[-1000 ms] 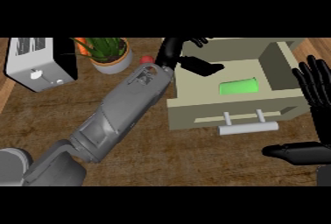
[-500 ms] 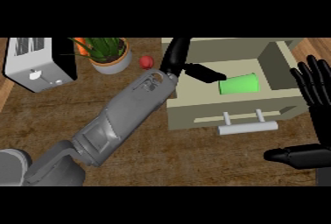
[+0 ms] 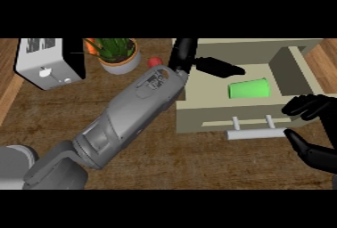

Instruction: Pick up the cup, place it into the drawer and close the drawer

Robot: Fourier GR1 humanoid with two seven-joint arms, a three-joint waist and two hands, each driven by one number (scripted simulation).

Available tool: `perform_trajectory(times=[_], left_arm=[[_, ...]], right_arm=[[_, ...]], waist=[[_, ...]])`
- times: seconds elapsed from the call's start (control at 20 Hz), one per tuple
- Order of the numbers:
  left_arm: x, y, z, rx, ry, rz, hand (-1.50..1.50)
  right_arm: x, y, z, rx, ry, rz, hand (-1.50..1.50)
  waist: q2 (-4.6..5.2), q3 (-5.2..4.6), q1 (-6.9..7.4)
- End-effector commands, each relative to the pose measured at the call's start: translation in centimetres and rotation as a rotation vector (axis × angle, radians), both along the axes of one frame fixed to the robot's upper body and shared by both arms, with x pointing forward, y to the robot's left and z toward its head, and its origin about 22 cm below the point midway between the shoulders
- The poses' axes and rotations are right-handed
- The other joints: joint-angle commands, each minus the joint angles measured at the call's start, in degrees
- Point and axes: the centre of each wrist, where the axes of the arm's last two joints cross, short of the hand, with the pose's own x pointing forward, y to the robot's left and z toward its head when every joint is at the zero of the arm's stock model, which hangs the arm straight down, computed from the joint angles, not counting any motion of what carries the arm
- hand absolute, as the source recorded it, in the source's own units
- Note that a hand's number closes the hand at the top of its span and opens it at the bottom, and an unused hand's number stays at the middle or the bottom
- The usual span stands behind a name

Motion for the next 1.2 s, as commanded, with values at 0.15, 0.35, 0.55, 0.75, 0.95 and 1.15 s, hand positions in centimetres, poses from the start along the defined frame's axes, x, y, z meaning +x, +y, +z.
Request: perform_trajectory(times=[0.15, 0.35, 0.55, 0.75, 0.95, 1.15], left_arm=[[1.2, 3.7, 1.2, -0.09, 0.028, 0.015, -1.5], [1.5, 6.3, 3.0, -0.114, 0.027, 0.038, -1.5], [0.3, 7.6, 2.8, -0.122, 0.045, 0.031, -1.5], [-0.2, 11.5, 3.1, -0.158, 0.043, 0.069, -1.5], [-1.0, 14.2, 2.3, -0.196, 0.05, 0.088, -1.5], [-1.9, 17.7, 0.7, -0.183, 0.048, 0.096, -1.5]], right_arm=[[-2.5, -0.2, 0.5, -0.232, 0.026, 0.037, 1.5], [-2.6, 0.7, -0.2, -0.343, 0.014, -0.023, 1.5], [-2.4, 2.5, -1.4, -0.412, 0.032, -0.094, 1.5], [-1.0, 4.5, -1.0, -0.446, 0.027, -0.133, 1.5], [0.0, 5.6, -4.0, -0.551, 0.002, -0.117, 1.5], [2.4, 5.4, -5.0, -0.749, -0.014, -0.116, 1.5]], waist=[[-0.72, -0.05, 2.71], [-0.83, -0.05, 3.75], [-0.87, -0.03, 4.11], [-0.83, -0.05, 4.4], [-0.64, -0.01, 4.06], [-0.37, -0.02, 4.82]])
